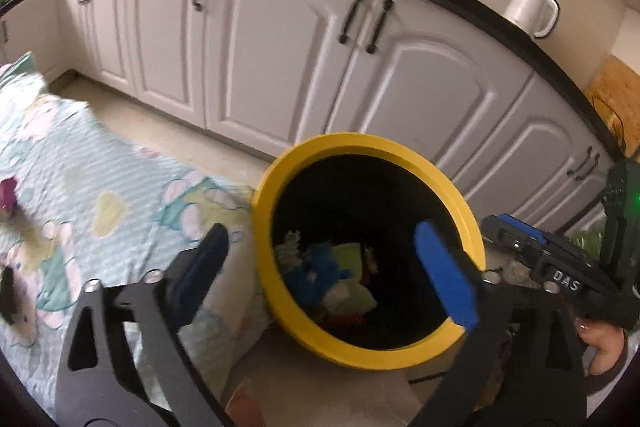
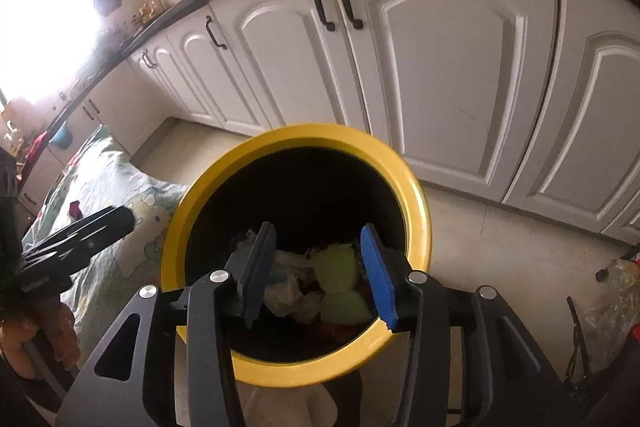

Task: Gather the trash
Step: 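Carry both items over the yellow bin and open both grippers to drop them, then move both open grippers back from the bin toward the bed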

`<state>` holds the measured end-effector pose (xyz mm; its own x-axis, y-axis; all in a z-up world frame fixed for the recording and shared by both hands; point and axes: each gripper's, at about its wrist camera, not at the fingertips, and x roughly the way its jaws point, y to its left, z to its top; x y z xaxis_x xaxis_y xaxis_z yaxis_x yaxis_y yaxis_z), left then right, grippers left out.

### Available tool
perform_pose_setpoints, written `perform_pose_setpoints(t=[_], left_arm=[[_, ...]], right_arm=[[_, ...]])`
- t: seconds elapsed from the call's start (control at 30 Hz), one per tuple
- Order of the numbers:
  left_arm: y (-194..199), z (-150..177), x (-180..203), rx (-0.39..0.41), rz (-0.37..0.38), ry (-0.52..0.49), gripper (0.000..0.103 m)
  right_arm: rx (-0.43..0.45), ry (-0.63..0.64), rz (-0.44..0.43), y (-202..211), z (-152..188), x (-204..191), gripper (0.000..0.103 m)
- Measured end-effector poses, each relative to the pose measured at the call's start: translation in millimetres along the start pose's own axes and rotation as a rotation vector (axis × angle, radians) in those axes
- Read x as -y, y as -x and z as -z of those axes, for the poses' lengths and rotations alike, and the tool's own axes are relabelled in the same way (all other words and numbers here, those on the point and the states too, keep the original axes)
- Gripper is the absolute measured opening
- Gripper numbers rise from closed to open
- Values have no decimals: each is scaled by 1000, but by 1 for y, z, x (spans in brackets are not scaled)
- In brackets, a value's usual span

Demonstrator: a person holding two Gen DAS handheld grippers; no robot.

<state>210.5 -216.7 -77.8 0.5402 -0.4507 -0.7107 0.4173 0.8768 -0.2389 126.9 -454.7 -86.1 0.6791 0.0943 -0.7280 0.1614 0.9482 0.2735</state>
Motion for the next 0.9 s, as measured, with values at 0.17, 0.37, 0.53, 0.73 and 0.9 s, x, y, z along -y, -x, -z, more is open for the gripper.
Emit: perform_pose_setpoints(t=[0.17,0.37,0.53,0.73,0.9], left_arm=[[28,0,-19,75,-69,21,92],[70,5,-47,164,-203,33,92],[97,14,-81,197,-288,89,92],[117,23,-123,204,-368,177,92],[125,35,-158,183,-425,255,92]], right_arm=[[43,36,-25,10,-1,-20,58],[98,98,-76,21,-11,-54,64],[120,163,-131,27,-19,-88,65],[108,234,-194,19,-29,-131,66],[78,299,-292,5,-42,-177,66]])
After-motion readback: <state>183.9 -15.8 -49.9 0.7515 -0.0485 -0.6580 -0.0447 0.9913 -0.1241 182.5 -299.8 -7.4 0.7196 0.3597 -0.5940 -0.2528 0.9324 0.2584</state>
